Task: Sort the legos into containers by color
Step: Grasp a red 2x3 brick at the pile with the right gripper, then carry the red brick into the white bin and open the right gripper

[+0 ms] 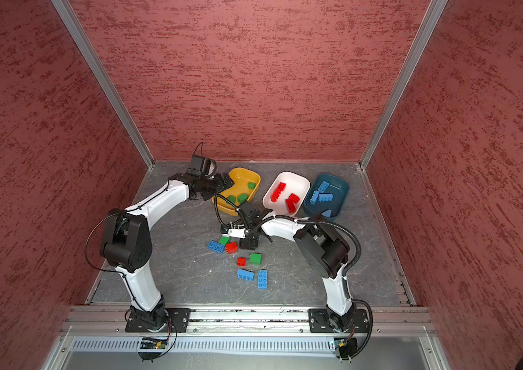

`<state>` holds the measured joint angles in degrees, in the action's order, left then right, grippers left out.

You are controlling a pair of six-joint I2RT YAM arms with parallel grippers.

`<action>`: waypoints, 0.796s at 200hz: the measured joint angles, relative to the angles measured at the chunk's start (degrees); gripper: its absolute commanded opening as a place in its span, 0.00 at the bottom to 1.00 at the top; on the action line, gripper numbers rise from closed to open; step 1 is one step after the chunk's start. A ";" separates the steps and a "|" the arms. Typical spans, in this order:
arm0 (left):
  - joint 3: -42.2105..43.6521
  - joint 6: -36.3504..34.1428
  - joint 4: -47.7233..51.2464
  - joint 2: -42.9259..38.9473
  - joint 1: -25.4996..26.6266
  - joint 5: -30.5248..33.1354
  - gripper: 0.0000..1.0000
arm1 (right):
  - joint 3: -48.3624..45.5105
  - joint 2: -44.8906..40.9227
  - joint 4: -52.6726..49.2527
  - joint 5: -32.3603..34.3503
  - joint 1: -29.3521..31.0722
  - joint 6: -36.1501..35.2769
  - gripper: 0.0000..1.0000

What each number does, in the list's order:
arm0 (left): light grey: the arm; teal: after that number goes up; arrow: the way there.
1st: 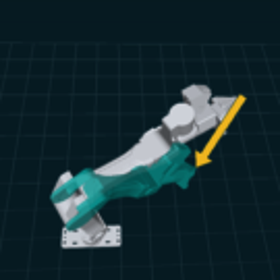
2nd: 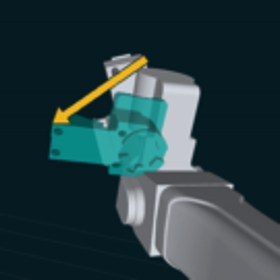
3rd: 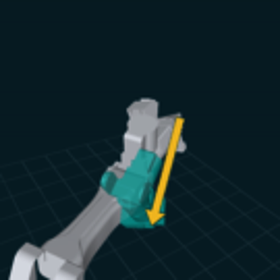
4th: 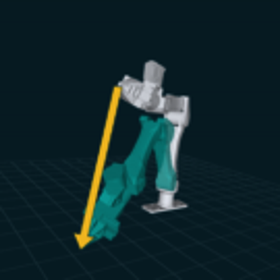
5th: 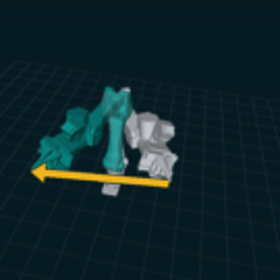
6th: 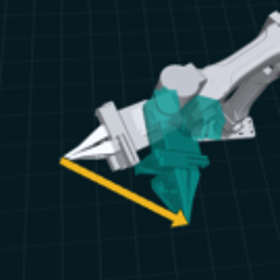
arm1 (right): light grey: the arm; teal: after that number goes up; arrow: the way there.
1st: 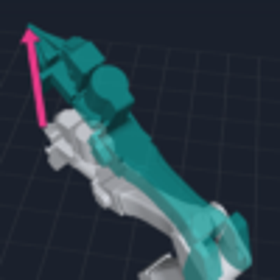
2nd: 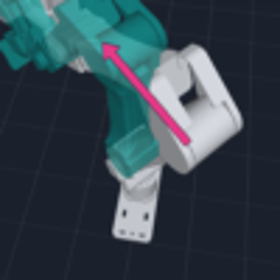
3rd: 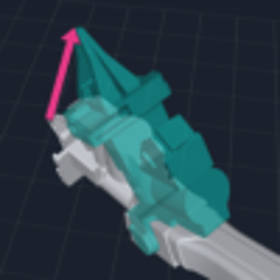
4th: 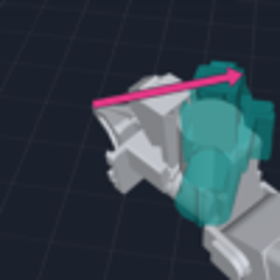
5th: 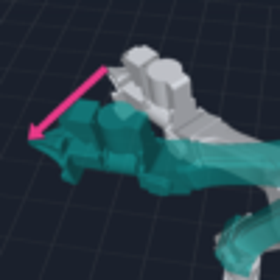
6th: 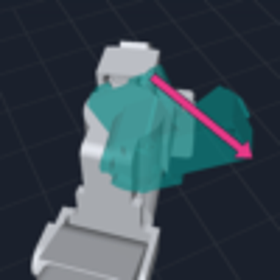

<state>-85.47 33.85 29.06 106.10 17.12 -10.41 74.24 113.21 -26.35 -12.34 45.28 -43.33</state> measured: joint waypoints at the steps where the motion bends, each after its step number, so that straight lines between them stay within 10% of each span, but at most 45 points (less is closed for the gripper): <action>1: 0.00 0.00 0.00 0.00 0.00 0.00 0.99 | -0.07 -0.07 0.11 0.00 0.00 0.00 0.51; 74: 1.33 -0.15 -0.59 -0.63 -0.09 0.02 0.99 | -9.94 -14.14 12.46 -5.64 -4.07 4.87 0.50; 159: 4.09 -0.15 -2.05 -3.45 -0.09 0.04 0.99 | -9.86 -17.05 23.82 -5.75 -25.46 31.61 0.49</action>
<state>-81.38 33.69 27.00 102.65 17.04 -10.37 64.38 96.16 -2.52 -18.09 19.81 -11.73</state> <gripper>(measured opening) 0.994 0.670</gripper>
